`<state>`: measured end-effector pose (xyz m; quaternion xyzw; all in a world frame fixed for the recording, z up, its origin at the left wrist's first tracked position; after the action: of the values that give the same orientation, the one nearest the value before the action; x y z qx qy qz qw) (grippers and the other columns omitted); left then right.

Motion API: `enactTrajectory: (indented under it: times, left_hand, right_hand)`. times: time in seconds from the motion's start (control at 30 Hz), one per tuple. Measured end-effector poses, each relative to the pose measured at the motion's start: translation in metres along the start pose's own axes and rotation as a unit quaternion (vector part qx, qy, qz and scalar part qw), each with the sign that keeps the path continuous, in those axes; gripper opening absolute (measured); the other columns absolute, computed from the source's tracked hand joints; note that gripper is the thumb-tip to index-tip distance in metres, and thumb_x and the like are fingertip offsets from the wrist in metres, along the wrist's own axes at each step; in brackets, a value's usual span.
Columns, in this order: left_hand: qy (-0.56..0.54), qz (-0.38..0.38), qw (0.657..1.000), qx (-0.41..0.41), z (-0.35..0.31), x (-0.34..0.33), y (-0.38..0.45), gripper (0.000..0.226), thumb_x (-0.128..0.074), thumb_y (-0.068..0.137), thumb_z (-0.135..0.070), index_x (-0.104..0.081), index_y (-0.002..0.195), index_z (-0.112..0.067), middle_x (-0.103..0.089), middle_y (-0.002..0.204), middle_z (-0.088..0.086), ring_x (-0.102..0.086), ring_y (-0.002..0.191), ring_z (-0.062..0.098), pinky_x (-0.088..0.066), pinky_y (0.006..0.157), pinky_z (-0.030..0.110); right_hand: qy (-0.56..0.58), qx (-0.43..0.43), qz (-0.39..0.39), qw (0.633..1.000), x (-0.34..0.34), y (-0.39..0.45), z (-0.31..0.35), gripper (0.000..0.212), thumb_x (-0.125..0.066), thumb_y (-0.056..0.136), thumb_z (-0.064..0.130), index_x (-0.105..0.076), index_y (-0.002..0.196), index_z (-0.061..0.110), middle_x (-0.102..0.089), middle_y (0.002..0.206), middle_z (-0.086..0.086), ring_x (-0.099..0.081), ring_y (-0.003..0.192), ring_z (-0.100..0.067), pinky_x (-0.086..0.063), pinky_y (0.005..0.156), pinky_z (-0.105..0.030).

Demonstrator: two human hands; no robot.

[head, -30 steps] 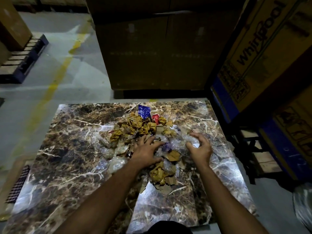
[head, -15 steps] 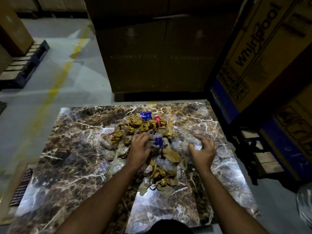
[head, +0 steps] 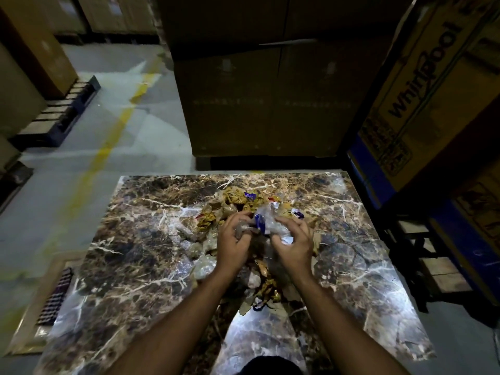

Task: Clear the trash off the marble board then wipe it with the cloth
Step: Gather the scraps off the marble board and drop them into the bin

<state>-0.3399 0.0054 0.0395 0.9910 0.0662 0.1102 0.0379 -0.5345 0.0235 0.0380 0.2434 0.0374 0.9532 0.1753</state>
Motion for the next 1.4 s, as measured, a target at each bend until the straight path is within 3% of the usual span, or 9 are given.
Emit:
enactTrajectory:
  times: [0.13,0.23,0.43,0.63,0.77,0.9,1.1,1.2,1.4]
  left_hand:
    - [-0.095,0.005,0.995,0.019,-0.004,0.006,-0.009,0.033,-0.052,0.088,0.010,-0.063,0.088,-0.022,-0.062,0.128,0.004,-0.062,0.110,0.003,-0.056,0.077,0.020]
    - [-0.204,0.021,0.976,0.076,0.005,0.005,-0.011,0.011,-0.058,0.092,-0.006,-0.059,0.098,-0.016,-0.068,0.112,0.005,-0.069,0.094,0.017,-0.056,0.068,0.024]
    - [-0.287,-0.023,0.946,0.150,0.012,0.011,-0.016,0.018,-0.052,0.104,-0.025,-0.059,0.115,-0.014,-0.067,0.103,0.005,-0.068,0.089,0.018,-0.054,0.064,0.018]
    - [-0.347,0.003,0.931,0.117,-0.017,0.008,-0.014,0.017,-0.053,0.086,-0.028,-0.059,0.086,-0.012,-0.064,0.075,-0.001,-0.061,0.072,0.013,-0.052,0.064,0.025]
    - [-0.391,0.029,0.903,0.174,-0.015,-0.001,-0.025,0.029,-0.043,0.096,-0.027,-0.064,0.094,-0.007,-0.066,0.088,0.010,-0.064,0.088,0.022,-0.053,0.077,0.031]
    - [-0.470,0.076,0.865,0.161,-0.030,-0.001,-0.022,0.043,-0.042,0.086,-0.023,-0.055,0.125,-0.010,-0.071,0.102,0.008,-0.067,0.098,0.019,-0.050,0.096,0.036]
    - [-0.350,0.140,0.908,0.180,-0.025,0.001,-0.023,0.040,-0.047,0.096,-0.036,-0.063,0.122,-0.011,-0.072,0.117,0.004,-0.059,0.117,0.027,-0.045,0.103,0.048]
    - [-0.281,0.141,0.931,0.186,-0.019,0.013,-0.014,0.039,-0.044,0.096,-0.039,-0.061,0.121,-0.014,-0.066,0.122,0.008,-0.057,0.108,0.024,-0.044,0.082,0.038]
    - [-0.168,0.075,0.959,0.214,0.026,0.047,0.006,0.023,-0.046,0.099,-0.020,-0.065,0.110,-0.021,-0.061,0.131,0.013,-0.056,0.117,0.032,-0.045,0.093,0.046]
  right_hand:
    - [0.054,-0.029,0.029,0.998,-0.013,-0.006,0.003,0.059,-0.071,0.081,0.002,-0.063,0.098,0.058,-0.055,0.112,0.012,-0.054,0.112,-0.019,-0.042,0.081,-0.016]
    - [0.088,-0.039,0.057,0.994,-0.022,-0.011,0.016,0.055,-0.068,0.081,0.001,-0.065,0.099,0.053,-0.056,0.118,0.006,-0.055,0.114,-0.017,-0.044,0.081,-0.010]
    - [0.126,-0.026,0.102,0.987,-0.048,-0.023,0.049,0.048,-0.058,0.065,0.049,-0.065,0.111,0.047,-0.055,0.132,-0.001,-0.049,0.120,0.004,-0.043,0.093,-0.018]
    - [0.207,-0.055,0.079,0.974,-0.054,-0.032,0.065,0.046,-0.077,0.067,0.070,-0.063,0.104,0.045,-0.055,0.137,-0.006,-0.054,0.130,-0.027,-0.048,0.107,-0.052]
    - [0.233,-0.095,0.069,0.965,-0.055,-0.034,0.064,0.062,-0.094,0.060,0.048,-0.058,0.109,0.037,-0.065,0.124,-0.005,-0.063,0.115,-0.024,-0.057,0.079,-0.021]
    - [0.284,-0.132,0.072,0.947,-0.059,-0.034,0.051,0.054,-0.093,0.068,0.014,-0.064,0.106,0.040,-0.066,0.127,-0.006,-0.065,0.116,-0.022,-0.056,0.078,-0.018]
    - [0.239,-0.175,0.027,0.955,-0.038,-0.034,0.023,0.067,-0.079,0.076,-0.012,-0.059,0.136,0.011,-0.056,0.121,0.000,-0.058,0.096,-0.011,-0.048,0.060,-0.004]
    - [0.230,-0.199,0.022,0.952,-0.023,-0.030,0.006,0.070,-0.073,0.079,-0.016,-0.052,0.143,0.005,-0.056,0.125,-0.010,-0.060,0.100,-0.020,-0.053,0.065,-0.015]
    - [0.374,-0.336,0.002,0.865,-0.009,-0.020,-0.038,0.064,-0.083,0.075,0.010,-0.052,0.130,0.004,-0.068,0.103,-0.019,-0.070,0.079,-0.029,-0.055,0.065,-0.039]
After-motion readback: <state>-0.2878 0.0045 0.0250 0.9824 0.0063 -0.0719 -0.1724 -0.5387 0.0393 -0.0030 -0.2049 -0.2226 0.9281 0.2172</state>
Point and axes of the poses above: each hand's wrist, its own y-axis towards the middle knuckle, its own x-axis out of the back of the hand, z = x × y, the point moved 10 cm from there along y, towards the middle knuckle
